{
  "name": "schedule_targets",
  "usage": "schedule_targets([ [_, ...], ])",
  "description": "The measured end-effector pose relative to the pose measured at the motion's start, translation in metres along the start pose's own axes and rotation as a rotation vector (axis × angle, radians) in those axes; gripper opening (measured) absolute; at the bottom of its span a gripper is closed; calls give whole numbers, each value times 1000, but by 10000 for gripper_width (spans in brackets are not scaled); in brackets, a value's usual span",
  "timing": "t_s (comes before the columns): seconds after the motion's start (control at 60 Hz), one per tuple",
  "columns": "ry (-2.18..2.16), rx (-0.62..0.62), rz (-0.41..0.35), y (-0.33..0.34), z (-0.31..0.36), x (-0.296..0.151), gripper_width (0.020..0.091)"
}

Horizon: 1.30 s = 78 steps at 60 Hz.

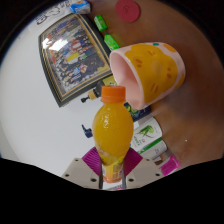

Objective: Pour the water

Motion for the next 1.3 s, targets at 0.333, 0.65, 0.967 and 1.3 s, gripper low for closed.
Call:
schedule_targets([
  [0.333, 538, 91, 104, 9, 38, 5, 254],
  [0.65, 1558, 151, -19, 46, 123, -68, 254],
  [0.967, 1934, 487, -65, 79, 52, -224, 251],
  [1.3, 1941, 542, -42, 83, -22, -272, 258],
])
Point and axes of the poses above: the point between the fingertips, and its own axes, seen from behind it with the camera up: z to the left, x down, y backward, against the way the camera looks, the point moved 7 cm from there along y, backward, against the way the camera looks, and after that the axes turned 13 degrees about y, right-handed, at the moved point
